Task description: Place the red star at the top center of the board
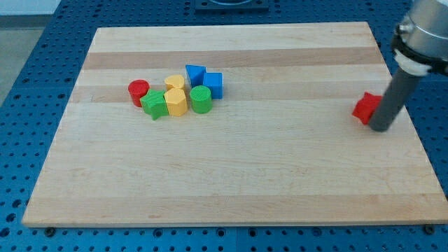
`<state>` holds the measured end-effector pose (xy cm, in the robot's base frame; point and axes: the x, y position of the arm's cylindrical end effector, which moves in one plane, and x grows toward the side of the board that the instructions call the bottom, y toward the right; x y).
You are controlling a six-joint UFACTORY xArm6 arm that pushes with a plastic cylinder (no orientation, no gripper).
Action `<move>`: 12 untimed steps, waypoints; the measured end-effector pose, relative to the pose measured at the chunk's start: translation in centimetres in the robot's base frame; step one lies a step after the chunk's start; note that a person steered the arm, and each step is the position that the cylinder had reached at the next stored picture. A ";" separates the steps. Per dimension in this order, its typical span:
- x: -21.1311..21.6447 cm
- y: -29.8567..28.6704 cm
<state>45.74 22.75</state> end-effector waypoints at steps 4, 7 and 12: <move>-4.1 -8.3; -8.7 -2.7; -21.4 -6.1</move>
<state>24.30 16.64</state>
